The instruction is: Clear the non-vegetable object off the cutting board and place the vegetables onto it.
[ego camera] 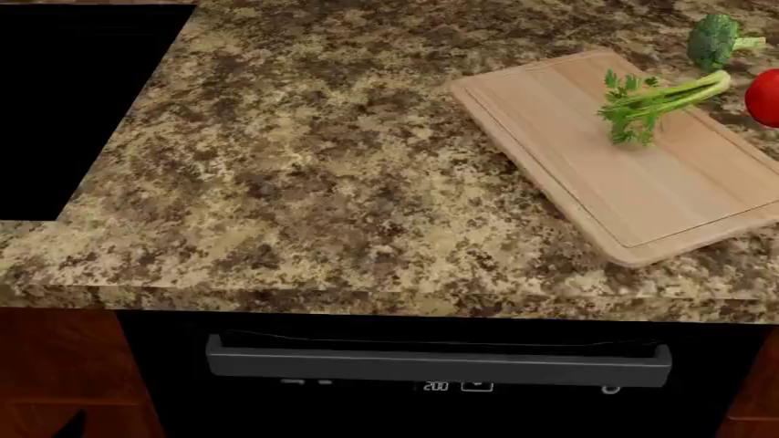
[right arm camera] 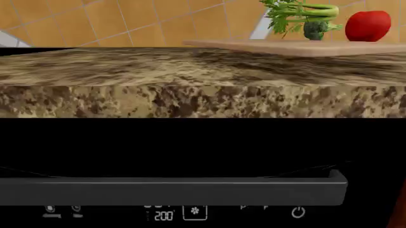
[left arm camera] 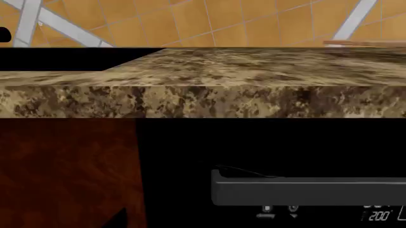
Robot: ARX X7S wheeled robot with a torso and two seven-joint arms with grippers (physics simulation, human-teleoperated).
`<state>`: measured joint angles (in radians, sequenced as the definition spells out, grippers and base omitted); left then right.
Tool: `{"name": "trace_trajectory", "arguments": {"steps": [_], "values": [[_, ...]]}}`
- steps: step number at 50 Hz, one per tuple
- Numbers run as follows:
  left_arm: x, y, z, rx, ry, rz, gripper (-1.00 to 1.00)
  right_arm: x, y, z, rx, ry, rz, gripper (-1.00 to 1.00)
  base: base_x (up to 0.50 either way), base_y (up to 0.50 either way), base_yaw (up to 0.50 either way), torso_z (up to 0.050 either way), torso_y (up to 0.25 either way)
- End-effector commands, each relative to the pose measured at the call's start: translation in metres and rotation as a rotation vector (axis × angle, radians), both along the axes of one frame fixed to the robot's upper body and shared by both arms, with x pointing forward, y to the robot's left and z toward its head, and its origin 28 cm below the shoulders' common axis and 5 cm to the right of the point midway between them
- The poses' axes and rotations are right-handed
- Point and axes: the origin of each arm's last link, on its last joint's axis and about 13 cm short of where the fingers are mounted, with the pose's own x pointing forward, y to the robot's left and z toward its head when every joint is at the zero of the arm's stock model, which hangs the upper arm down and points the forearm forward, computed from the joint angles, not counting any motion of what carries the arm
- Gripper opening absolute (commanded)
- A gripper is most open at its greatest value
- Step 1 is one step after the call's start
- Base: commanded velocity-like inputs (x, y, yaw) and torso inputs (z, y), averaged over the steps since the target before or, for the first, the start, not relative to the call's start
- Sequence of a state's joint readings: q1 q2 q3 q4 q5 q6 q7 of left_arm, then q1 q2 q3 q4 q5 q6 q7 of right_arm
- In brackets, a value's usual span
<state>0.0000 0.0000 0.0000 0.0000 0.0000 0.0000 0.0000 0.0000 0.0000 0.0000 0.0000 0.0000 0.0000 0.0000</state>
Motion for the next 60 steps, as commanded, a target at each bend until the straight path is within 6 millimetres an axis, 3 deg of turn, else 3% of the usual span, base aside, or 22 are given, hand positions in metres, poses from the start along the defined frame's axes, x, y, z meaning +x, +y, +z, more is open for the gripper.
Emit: {"name": "trace_trajectory", "arguments": {"steps": [1, 23, 60], "values": [[-0.0011, 0.0004, 0.0008, 0.0, 0.0, 0.0, 1.0, -0.0017, 0.0007, 0.0007, 0.0, -0.001, 0.0, 1.0, 0.0, 0.0, 0.0, 0.0, 0.0], [-0.0027, -0.0021, 0.001, 0.027, -0.022, 0.002, 1.0, -0.006, -0.0006, 0.0009, 0.003, -0.016, -0.013, 1.0, 0.0, 0.0, 0.0, 0.0, 0.0], [-0.0045, -0.0017, 0.0017, 0.038, -0.039, 0.0, 1.0, -0.0049, 0.0, 0.0009, -0.008, 0.003, -0.012, 1.0, 0.0, -0.47, 0.0, 0.0, 0.0]]}}
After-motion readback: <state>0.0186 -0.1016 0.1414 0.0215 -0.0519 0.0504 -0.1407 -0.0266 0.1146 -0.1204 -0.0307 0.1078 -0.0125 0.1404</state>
